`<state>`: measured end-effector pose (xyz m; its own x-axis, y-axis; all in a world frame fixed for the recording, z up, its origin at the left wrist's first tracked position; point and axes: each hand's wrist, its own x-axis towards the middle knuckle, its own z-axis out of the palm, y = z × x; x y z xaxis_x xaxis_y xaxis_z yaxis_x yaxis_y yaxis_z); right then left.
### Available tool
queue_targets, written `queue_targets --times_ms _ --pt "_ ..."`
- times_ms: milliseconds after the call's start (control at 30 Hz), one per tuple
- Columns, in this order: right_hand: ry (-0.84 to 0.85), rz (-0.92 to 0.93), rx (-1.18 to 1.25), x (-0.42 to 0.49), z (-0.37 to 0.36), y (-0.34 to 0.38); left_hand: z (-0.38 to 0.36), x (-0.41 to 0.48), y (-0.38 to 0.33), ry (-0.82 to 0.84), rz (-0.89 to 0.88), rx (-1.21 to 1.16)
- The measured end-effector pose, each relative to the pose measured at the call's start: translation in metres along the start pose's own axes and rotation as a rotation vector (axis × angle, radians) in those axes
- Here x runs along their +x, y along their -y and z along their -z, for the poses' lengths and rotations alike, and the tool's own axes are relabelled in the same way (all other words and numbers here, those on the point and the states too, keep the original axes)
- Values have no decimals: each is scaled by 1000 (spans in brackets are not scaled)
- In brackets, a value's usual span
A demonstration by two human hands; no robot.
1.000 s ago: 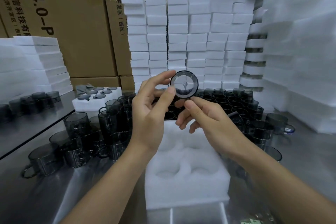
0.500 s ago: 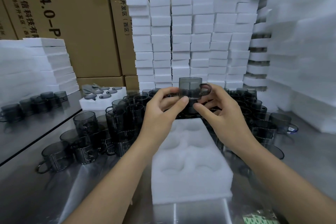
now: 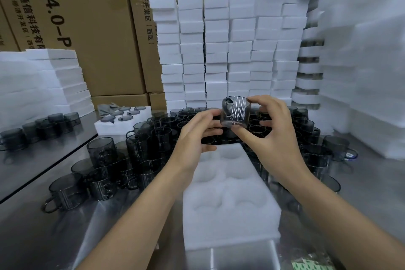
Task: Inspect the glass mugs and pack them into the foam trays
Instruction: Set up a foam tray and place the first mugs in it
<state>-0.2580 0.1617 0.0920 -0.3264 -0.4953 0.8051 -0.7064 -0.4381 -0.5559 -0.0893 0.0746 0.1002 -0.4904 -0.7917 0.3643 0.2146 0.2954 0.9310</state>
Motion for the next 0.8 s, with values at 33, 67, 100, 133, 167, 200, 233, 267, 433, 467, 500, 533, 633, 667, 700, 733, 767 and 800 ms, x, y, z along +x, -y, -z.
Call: queue_targets --times_ms 33,67,100,133,167,200,233,267,433,467,500,533,633,667,700,733,767,800 --pt "-6 16 -18 0 0 1 0 0 0 13 0 -4" --pt "-8 26 -31 0 0 2 -1 -1 -1 32 2 -6" --pt "-5 32 -37 0 0 2 -1 -1 -1 56 6 -7" --pt "1 40 -37 -1 -1 4 -2 -1 -1 82 13 -5" --pt "9 53 -33 -2 -1 5 -2 -2 -1 104 22 -4" --pt "18 66 -24 -2 -1 5 -3 -2 -1 120 33 -10" --pt "29 69 -7 -3 -1 6 -3 -2 -1 131 46 -24" --pt "43 56 18 -4 -1 6 -2 -3 -2 143 63 -43" --pt "157 -109 243 -1 -1 6 -1 -3 -6 264 159 -172" --pt "173 -118 286 0 -2 5 -1 -3 -5 262 155 -154" --pt "179 -121 305 0 -3 5 -2 -3 -5 234 145 -117" --pt "179 -124 300 0 -3 3 -2 -3 -4 186 130 -76" --pt "170 -119 138 -3 -5 -6 2 -1 -2 18 105 -28" --pt "173 -114 58 -4 -5 -9 4 0 -1 3 74 7" --pt "184 -107 -5 -5 -5 -11 6 0 -1 16 37 51" --pt "198 -97 -35 -5 -6 -12 6 -1 -1 38 6 86" --pt "214 -89 -39 -6 -7 -12 5 -2 0 53 -15 109" --pt "231 -80 -35 -7 -7 -12 5 -2 1 50 -23 125"
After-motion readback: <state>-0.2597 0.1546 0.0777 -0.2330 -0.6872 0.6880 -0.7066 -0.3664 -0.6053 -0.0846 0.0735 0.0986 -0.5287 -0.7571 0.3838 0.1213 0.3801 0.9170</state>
